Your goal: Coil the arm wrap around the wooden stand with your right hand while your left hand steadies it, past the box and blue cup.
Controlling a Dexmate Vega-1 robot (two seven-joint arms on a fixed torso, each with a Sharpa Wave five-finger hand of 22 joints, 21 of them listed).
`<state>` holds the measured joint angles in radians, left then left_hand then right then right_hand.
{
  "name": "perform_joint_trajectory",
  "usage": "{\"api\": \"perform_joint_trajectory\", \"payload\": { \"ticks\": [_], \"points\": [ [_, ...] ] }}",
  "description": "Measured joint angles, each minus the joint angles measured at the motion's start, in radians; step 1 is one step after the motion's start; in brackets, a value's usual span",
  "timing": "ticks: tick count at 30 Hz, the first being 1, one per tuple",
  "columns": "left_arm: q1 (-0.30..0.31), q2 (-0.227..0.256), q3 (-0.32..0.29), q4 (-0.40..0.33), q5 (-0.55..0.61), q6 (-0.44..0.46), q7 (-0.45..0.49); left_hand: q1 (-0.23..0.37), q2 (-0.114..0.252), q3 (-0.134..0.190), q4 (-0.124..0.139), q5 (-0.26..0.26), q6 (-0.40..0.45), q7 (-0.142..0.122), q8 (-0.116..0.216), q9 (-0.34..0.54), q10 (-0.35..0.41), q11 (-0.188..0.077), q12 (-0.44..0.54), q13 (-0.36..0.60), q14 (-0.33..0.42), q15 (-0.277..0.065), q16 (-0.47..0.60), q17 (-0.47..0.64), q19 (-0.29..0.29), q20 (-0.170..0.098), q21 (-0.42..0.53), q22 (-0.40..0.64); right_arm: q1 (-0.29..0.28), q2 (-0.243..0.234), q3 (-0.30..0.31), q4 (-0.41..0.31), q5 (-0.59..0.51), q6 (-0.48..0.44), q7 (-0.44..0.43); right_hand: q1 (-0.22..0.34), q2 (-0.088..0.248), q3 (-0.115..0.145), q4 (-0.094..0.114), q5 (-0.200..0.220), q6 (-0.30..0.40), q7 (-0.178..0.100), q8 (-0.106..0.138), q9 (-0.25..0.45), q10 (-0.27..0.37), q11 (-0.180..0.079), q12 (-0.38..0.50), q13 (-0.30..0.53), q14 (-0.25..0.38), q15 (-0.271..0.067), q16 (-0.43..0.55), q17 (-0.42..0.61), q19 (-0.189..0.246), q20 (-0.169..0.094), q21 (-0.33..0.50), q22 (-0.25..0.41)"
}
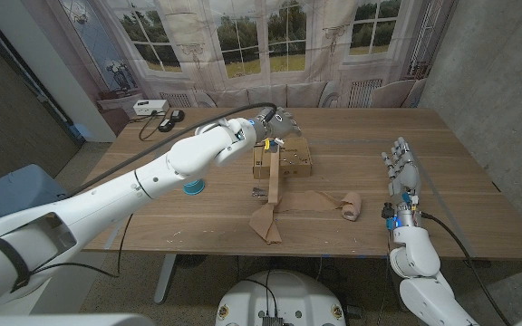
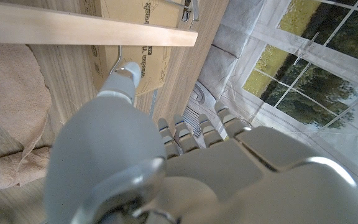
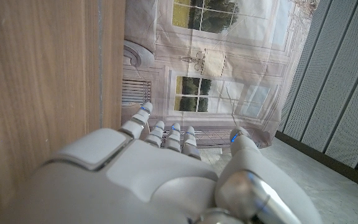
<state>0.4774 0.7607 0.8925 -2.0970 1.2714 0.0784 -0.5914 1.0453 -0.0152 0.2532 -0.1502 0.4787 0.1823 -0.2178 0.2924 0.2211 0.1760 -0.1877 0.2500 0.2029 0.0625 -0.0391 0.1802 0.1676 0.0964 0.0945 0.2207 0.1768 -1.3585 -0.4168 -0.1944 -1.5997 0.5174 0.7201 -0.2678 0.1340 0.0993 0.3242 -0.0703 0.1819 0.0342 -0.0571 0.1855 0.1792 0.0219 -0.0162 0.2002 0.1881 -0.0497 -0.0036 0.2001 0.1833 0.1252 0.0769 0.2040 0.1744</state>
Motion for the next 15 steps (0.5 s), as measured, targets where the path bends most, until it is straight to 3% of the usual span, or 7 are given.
{"api": "perform_joint_trajectory", "payload": {
  "ticks": [9, 15],
  "points": [
    [0.003, -0.011, -0.006, 0.012, -0.012, -0.019, -0.033, 0.007, -0.007, -0.008, 0.008, -0.012, 0.0, 0.0, 0.0, 0.0, 0.004, 0.004, -0.001, 0.0, 0.0, 0.0, 0.0, 0.0, 0.005, -0.005, 0.0, 0.0, 0.002, 0.002, -0.001, -0.003, -0.006, -0.003, -0.008, 0.0, 0.0, 0.0, 0.0, 0.0, 0.0, 0.0, 0.0, 0.0, 0.0, 0.0, 0.0, 0.0, 0.003, 0.003, 0.0, 0.0, 0.0, 0.0, 0.0, 0.0],
    [0.001, -0.019, -0.006, 0.012, -0.033, -0.026, -0.075, 0.017, -0.006, -0.022, 0.014, -0.027, 0.048, -0.002, 0.015, 0.005, 0.022, -0.007, -0.007, 0.004, 0.0, 0.0, 0.0, 0.0, 0.005, -0.005, -0.008, 0.003, 0.002, 0.004, -0.001, -0.007, -0.008, -0.005, -0.013, 0.0, 0.0, 0.0, 0.0, 0.0, 0.004, -0.004, 0.0, 0.0, 0.0, 0.0, 0.0, 0.0, 0.003, 0.003, 0.0, 0.0, 0.0, 0.0, 0.0, 0.0]
  ]
}}
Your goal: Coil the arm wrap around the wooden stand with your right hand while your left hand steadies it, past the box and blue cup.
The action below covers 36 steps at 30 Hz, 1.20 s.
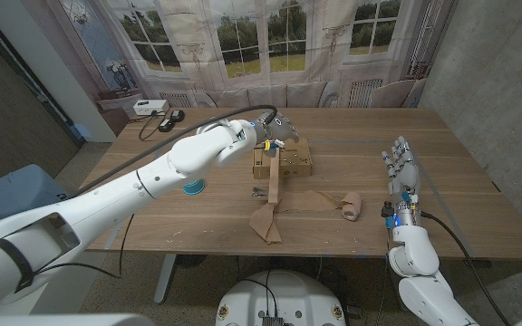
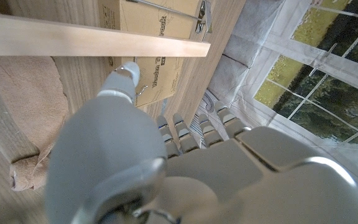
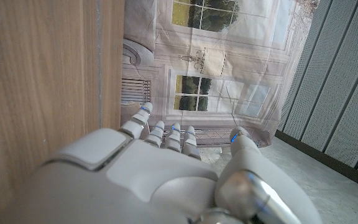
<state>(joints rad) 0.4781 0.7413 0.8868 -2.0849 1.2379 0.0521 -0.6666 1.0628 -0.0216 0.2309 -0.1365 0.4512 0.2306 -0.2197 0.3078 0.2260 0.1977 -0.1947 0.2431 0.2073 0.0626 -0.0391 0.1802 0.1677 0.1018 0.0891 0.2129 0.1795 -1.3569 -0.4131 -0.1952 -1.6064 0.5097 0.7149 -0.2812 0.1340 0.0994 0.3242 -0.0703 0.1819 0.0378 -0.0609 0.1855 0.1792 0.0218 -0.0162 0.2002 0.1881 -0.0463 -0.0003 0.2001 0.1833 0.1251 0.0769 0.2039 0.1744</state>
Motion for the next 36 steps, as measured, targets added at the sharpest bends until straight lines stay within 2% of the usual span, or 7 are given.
{"api": "perform_joint_trajectory", "payload": {
  "ticks": [9, 19, 27, 36],
  "points": [
    [-0.006, -0.009, 0.01, -0.008, -0.02, -0.012, -0.06, 0.017, 0.017, -0.015, 0.001, -0.015, 0.033, 0.001, 0.007, 0.0, 0.049, -0.016, 0.009, 0.002, 0.017, 0.005, 0.0, 0.0, 0.003, -0.011, 0.0, 0.0, -0.009, 0.005, 0.002, 0.0, -0.001, 0.01, -0.004, -0.008, 0.0, 0.003, 0.003, 0.0, 0.0, 0.0, 0.0, 0.0, 0.004, -0.004, 0.0, 0.0, 0.009, -0.002, 0.0, 0.001, 0.0, 0.0, 0.0, 0.0],
    [-0.009, -0.012, 0.03, -0.017, -0.026, -0.029, -0.11, 0.047, 0.036, -0.035, 0.005, -0.041, 0.134, 0.001, 0.033, 0.0, 0.119, -0.021, 0.019, 0.009, 0.064, 0.001, 0.006, 0.0, 0.014, -0.022, 0.0, 0.0, -0.02, 0.01, 0.003, 0.002, -0.001, 0.028, -0.007, -0.008, 0.0, -0.001, 0.007, 0.0, 0.004, -0.004, 0.0, 0.0, 0.004, -0.004, 0.0, 0.0, 0.009, -0.002, 0.0, 0.001, 0.004, 0.004, 0.0, 0.0],
    [-0.008, -0.009, 0.044, -0.024, -0.019, -0.046, -0.132, 0.067, 0.046, -0.048, 0.007, -0.06, 0.175, 0.0, 0.044, -0.003, 0.152, -0.019, 0.02, 0.014, 0.103, 0.003, 0.013, 0.0, 0.039, -0.046, 0.0, 0.0, -0.025, 0.013, 0.003, 0.008, -0.001, 0.04, -0.006, -0.008, 0.0, -0.001, 0.007, 0.0, 0.004, -0.004, 0.0, 0.0, 0.009, 0.002, 0.0, 0.0, 0.014, 0.004, 0.0, 0.001, 0.004, 0.004, 0.0, 0.0],
    [-0.008, -0.009, 0.059, -0.006, -0.009, -0.07, -0.142, 0.075, 0.054, -0.057, 0.01, -0.074, 0.175, 0.0, 0.044, -0.003, 0.153, -0.018, 0.02, 0.018, 0.135, 0.001, 0.013, 0.0, 0.074, -0.074, 0.007, 0.0, -0.024, 0.017, 0.001, 0.017, 0.006, 0.048, 0.0, -0.008, 0.0, -0.001, 0.007, 0.0, 0.003, -0.003, 0.0, 0.0, 0.013, -0.002, 0.0, 0.0, 0.014, 0.004, 0.0, 0.0, 0.004, 0.004, 0.0, 0.0]
  ]
}}
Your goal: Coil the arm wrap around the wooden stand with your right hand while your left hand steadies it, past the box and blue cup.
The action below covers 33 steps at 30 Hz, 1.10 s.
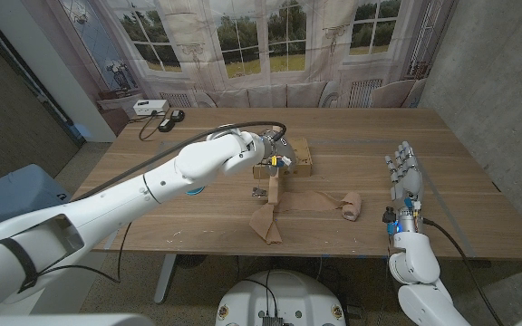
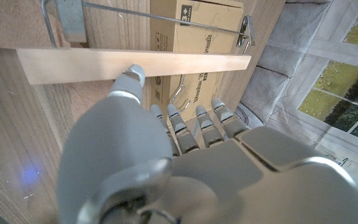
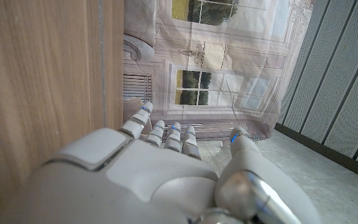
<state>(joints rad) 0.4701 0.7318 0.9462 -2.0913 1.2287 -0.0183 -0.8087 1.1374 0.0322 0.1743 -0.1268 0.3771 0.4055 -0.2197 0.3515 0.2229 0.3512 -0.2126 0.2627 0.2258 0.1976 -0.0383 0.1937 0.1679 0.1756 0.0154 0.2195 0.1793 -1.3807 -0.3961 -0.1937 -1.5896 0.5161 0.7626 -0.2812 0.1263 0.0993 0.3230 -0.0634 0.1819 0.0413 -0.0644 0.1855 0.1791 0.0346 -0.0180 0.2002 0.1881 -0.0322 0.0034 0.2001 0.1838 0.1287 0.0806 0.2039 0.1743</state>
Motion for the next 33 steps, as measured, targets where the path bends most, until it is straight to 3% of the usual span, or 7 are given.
{"api": "perform_joint_trajectory", "payload": {
  "ticks": [21, 24, 29, 33],
  "points": [
    [-0.029, -0.004, 0.044, 0.09, 0.013, -0.06, 0.02, 0.022, 0.014, -0.012, -0.004, -0.023, 0.021, 0.0, -0.01, -0.005, 0.027, 0.005, 0.0, 0.005, 0.052, 0.0, 0.0, 0.0, 0.021, -0.021, 0.006, 0.005, 0.03, 0.012, -0.007, 0.011, -0.01, -0.016, -0.014, -0.003, -0.003, 0.0, 0.0, 0.0, 0.0, 0.0, 0.0, 0.0, 0.0, 0.0, 0.0, 0.0, 0.0, 0.0, 0.0, 0.0, 0.004, 0.004, 0.0, 0.0],
    [-0.031, -0.001, 0.049, 0.099, 0.018, -0.07, 0.035, 0.037, 0.029, -0.012, -0.004, -0.03, 0.014, 0.0, -0.012, -0.005, 0.029, 0.008, 0.0, 0.005, 0.072, -0.002, 0.0, 0.0, 0.037, -0.019, 0.008, 0.005, 0.037, 0.013, -0.009, 0.014, -0.013, -0.02, -0.015, -0.003, -0.003, 0.0, 0.0, 0.0, 0.0, 0.0, 0.0, 0.0, 0.0, 0.0, 0.0, 0.0, 0.0, 0.0, 0.0, 0.0, 0.004, 0.004, 0.0, 0.0],
    [-0.033, 0.005, 0.055, 0.117, 0.022, -0.088, 0.071, 0.051, 0.043, -0.012, -0.004, -0.042, 0.002, 0.001, -0.03, -0.007, 0.036, 0.015, -0.001, 0.005, 0.093, 0.0, 0.0, -0.002, 0.046, -0.021, 0.014, 0.005, 0.049, 0.016, -0.013, 0.018, -0.018, -0.028, -0.018, -0.003, -0.003, 0.0, 0.0, 0.0, 0.0, 0.0, 0.0, 0.0, 0.0, 0.0, 0.0, 0.0, 0.0, 0.0, 0.0, 0.0, 0.004, 0.004, 0.0, 0.0],
    [-0.033, 0.012, 0.059, 0.141, 0.017, -0.098, 0.102, 0.07, 0.074, -0.012, -0.004, -0.062, -0.086, 0.002, -0.084, -0.014, 0.017, 0.033, -0.016, 0.005, 0.096, -0.003, 0.0, 0.0, 0.051, -0.016, 0.014, 0.01, 0.055, 0.017, -0.013, 0.019, -0.026, -0.039, -0.026, -0.003, -0.003, 0.003, 0.003, 0.0, 0.0, 0.0, 0.0, 0.0, 0.0, 0.0, 0.0, 0.0, 0.0, 0.0, 0.0, 0.0, 0.004, 0.004, 0.0, 0.0]
  ]
}}
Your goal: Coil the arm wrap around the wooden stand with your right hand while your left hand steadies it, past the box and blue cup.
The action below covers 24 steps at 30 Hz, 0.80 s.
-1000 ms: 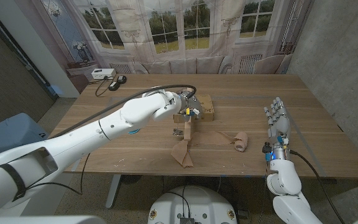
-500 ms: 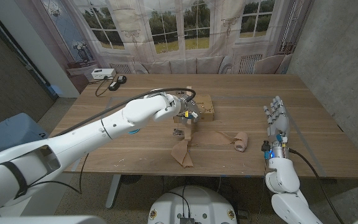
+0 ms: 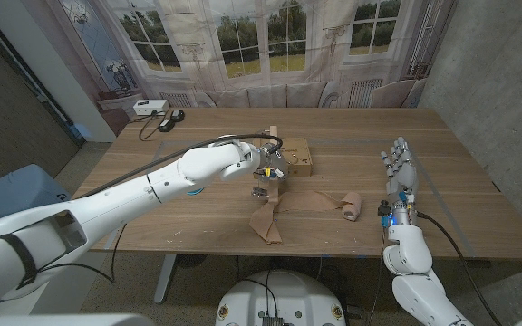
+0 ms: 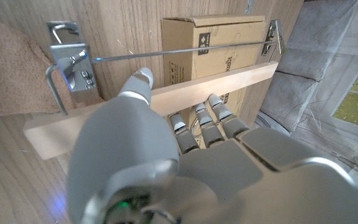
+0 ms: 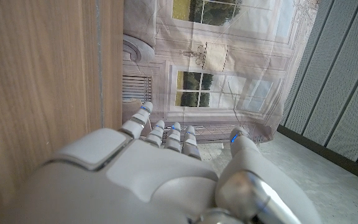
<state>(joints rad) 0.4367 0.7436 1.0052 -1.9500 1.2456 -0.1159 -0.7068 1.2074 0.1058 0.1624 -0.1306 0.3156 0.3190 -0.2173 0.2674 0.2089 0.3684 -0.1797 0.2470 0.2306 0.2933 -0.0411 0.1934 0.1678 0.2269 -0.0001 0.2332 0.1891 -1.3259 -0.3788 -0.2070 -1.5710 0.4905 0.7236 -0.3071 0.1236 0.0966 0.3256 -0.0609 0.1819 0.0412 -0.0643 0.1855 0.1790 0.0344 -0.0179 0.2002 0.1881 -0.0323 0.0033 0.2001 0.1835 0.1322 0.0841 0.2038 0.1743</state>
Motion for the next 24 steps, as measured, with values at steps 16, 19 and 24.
{"api": "perform_joint_trajectory", "payload": {
  "ticks": [16, 19, 24],
  "points": [
    [-0.001, 0.03, 0.011, 0.084, -0.013, -0.068, 0.227, 0.017, 0.071, 0.181, 0.046, -0.1, 0.387, 0.044, 0.107, 0.0, 0.295, -0.012, 0.17, 0.112, 0.216, 0.112, 0.19, 0.01, 0.133, 0.007, 0.088, 0.024, 0.004, 0.001, 0.0, -0.014, -0.031, -0.021, -0.032, 0.0, 0.0, 0.0, 0.0, 0.0, 0.009, -0.009, 0.0, 0.0, 0.0, 0.0, 0.0, 0.0, 0.015, 0.004, 0.0, 0.0, 0.005, 0.005, 0.0, 0.0],
    [0.002, 0.036, 0.013, 0.096, -0.004, -0.075, 0.286, 0.03, 0.059, 0.179, 0.038, -0.113, 0.397, 0.045, 0.149, 0.014, 0.295, -0.013, 0.258, 0.197, 0.216, 0.113, 0.251, 0.01, 0.139, 0.011, 0.12, 0.039, 0.004, 0.001, 0.0, -0.017, -0.033, -0.023, -0.034, 0.0, 0.0, 0.0, 0.0, 0.0, 0.009, -0.009, 0.0, 0.0, 0.0, 0.0, 0.0, 0.0, 0.015, 0.004, 0.0, 0.0, 0.005, 0.005, 0.0, 0.0],
    [0.009, 0.046, 0.016, 0.109, 0.022, -0.079, 0.372, 0.041, 0.047, 0.163, 0.021, -0.116, 0.427, 0.052, 0.177, 0.057, 0.319, -0.029, 0.294, 0.341, 0.218, 0.114, 0.318, 0.01, 0.176, 0.043, 0.198, 0.084, 0.003, 0.0, 0.001, -0.022, -0.039, -0.026, -0.04, 0.0, 0.0, 0.0, 0.0, 0.0, 0.015, -0.014, 0.0, 0.0, 0.0, 0.0, 0.0, 0.0, 0.015, 0.004, 0.0, 0.0, 0.005, 0.005, 0.0, 0.0]
  ]
}}
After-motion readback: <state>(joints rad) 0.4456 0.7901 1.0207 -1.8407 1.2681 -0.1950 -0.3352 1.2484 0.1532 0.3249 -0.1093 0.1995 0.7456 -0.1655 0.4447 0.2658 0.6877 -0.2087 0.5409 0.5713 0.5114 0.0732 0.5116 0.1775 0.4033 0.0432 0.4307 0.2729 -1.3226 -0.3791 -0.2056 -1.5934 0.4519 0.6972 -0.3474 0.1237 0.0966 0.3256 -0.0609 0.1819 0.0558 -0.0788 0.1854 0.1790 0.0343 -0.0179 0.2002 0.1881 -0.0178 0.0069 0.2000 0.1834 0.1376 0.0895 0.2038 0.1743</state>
